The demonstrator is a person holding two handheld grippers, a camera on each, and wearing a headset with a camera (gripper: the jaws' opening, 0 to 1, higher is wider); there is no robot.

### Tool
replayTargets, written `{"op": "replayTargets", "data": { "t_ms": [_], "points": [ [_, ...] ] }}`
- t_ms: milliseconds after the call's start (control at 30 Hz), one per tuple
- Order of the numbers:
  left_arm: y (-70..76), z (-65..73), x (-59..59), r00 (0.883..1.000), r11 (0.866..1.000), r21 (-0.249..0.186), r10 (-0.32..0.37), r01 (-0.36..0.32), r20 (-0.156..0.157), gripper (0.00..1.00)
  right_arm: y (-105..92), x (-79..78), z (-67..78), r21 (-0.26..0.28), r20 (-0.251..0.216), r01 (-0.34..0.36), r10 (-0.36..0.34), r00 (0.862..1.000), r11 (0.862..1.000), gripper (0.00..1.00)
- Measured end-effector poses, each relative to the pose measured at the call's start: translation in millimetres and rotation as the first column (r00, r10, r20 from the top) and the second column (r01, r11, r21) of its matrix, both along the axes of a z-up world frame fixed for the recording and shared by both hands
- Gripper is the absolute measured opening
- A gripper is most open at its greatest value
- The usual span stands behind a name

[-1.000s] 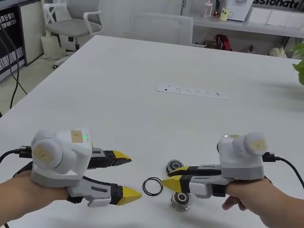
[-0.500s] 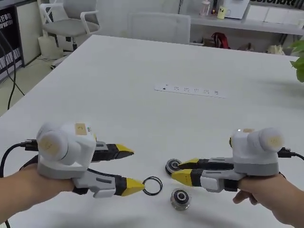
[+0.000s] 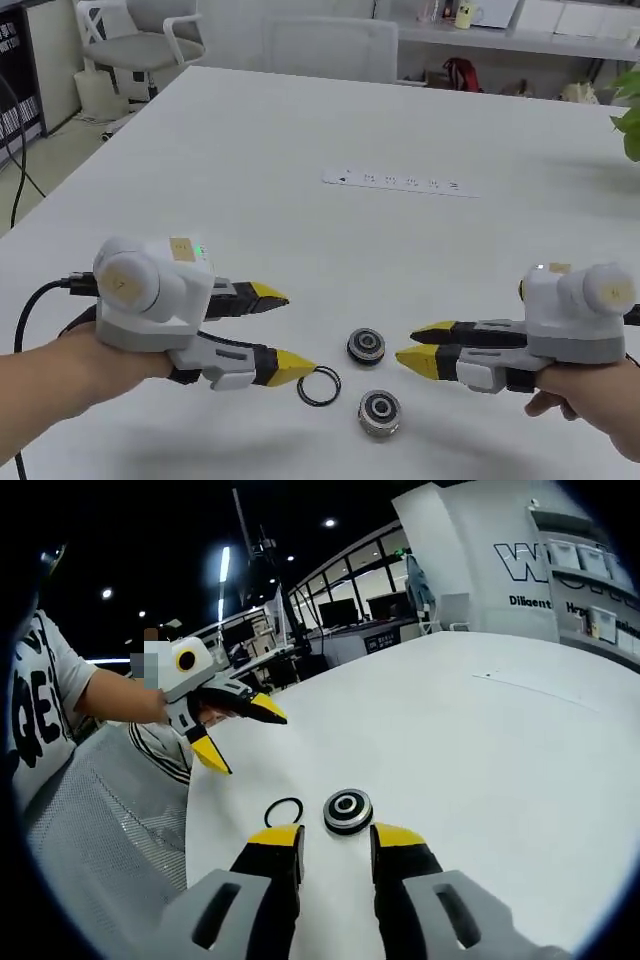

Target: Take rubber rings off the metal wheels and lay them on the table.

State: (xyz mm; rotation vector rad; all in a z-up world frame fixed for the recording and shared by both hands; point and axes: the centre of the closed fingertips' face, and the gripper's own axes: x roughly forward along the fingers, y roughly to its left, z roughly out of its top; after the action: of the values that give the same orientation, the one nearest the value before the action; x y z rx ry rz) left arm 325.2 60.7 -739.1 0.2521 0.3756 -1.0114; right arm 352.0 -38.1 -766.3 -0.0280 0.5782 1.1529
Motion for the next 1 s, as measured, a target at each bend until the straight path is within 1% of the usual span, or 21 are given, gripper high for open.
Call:
{"op": "replayTargets", "data": {
  "t_ms": [200, 367, 500, 667, 767, 933, 1000],
  "points": [
    [-5.5, -2.0, 8.4, 1.000, 1.000, 0.002, -0.007, 0.007, -0.003, 0.51, -6.3, 6.0, -5.5, -0.014, 0.018, 0.012, -0.012, 1.000, 1.000, 0.25],
    [-9.8, -3.7, 15.3, 1.000, 1.000, 0.001, -0.009, 0.009, -0.006, 0.51, -9.9, 9.8, -13.4, -0.026, 0.018, 0.023, -0.022, 1.000, 0.999, 0.25],
    [-11.5, -5.0, 19.1, 1.000, 1.000, 0.002, -0.008, 0.008, -0.006, 0.51, -10.1, 11.2, -16.2, -0.029, 0.019, 0.026, -0.025, 0.999, 0.999, 0.26],
    [-12.1, -7.5, 23.0, 1.000, 1.000, 0.003, -0.005, 0.005, -0.009, 0.50, -8.9, 12.0, -19.0, -0.034, 0.028, 0.018, -0.018, 0.999, 0.999, 0.26],
    [-12.8, -9.0, 24.8, 1.000, 1.000, 0.004, -0.005, 0.005, -0.012, 0.50, -8.6, 12.2, -20.9, -0.046, 0.047, 0.008, -0.006, 0.999, 0.999, 0.26],
    [-15.4, -12.9, 27.6, 1.000, 1.000, 0.009, -0.007, 0.008, -0.017, 0.50, -5.5, 8.6, -24.2, -0.053, 0.053, -0.006, 0.009, 0.999, 0.999, 0.27],
    [-17.2, -14.7, 28.3, 1.000, 1.000, 0.010, -0.009, 0.009, -0.020, 0.50, -5.9, 9.6, -27.3, -0.057, 0.056, -0.010, 0.013, 0.998, 0.998, 0.27]
  ]
}}
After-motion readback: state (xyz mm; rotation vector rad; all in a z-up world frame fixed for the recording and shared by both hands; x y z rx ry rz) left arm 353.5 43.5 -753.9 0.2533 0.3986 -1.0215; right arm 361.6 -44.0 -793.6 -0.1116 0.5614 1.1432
